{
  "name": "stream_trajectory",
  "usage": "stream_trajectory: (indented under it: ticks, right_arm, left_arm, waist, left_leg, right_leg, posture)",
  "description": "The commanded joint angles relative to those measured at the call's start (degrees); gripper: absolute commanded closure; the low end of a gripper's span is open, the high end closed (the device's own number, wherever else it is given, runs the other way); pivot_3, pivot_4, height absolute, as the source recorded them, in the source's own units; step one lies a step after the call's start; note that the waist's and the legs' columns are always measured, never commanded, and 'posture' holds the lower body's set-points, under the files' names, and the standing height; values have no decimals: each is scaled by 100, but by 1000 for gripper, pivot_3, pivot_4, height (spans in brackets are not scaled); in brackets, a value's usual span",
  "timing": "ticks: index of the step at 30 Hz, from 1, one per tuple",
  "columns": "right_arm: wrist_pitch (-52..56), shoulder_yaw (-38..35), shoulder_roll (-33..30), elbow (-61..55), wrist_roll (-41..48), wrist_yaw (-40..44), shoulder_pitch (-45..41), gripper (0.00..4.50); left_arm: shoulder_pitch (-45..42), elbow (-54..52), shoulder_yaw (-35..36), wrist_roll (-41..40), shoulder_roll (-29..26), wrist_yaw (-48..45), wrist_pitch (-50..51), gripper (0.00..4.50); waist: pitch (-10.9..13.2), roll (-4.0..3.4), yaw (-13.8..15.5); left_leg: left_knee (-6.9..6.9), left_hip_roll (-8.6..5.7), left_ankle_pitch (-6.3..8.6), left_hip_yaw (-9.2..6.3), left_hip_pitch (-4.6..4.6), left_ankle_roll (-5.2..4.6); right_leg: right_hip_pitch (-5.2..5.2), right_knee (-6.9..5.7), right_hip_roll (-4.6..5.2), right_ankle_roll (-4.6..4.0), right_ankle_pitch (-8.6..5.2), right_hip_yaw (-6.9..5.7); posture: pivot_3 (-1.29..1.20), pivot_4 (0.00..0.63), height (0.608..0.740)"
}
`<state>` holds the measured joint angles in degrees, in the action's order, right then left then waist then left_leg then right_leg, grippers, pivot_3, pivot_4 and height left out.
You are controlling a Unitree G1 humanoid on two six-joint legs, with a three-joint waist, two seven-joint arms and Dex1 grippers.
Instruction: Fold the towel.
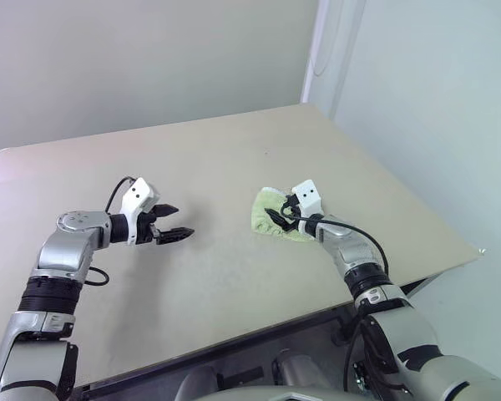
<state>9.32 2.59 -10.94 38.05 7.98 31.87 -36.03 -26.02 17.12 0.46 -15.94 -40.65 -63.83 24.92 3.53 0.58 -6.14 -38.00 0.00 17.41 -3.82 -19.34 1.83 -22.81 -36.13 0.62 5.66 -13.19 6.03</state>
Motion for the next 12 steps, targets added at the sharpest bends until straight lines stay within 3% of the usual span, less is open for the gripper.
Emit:
stream_trajectory:
  ticks: [1,7,12]
  right_arm:
    - [1254,-523,-336,-2374,1305,701,3,391]
    - [3039,-1149,-1122,-4368,3027,1311,517,391]
    - [3496,-963,-1898,-4752,3177,1789,1248,391]
  left_arm:
    - [-229,-8,323,-180,-130,54,69,77]
    - [-162,136,484,-193,-187,178,18,77]
    - [64,30,535,-184,-191,237,-3,77]
  waist:
    - [8,-13,29]
    - [8,-13,74]
    - [8,-13,91]
  left_leg:
    - [-1,-1,0,0,-20,0]
    - [5,-2,1,-30,-97,0]
    - [4,-5,1,-28,-98,-1]
  right_leg:
    - [-23,-2,1,6,4,0]
    - [-85,4,4,2,21,-25]
    - [-79,11,8,15,1,-33]
  posture:
    - [0,0,740]
    - [0,0,740]
    - [0,0,740]
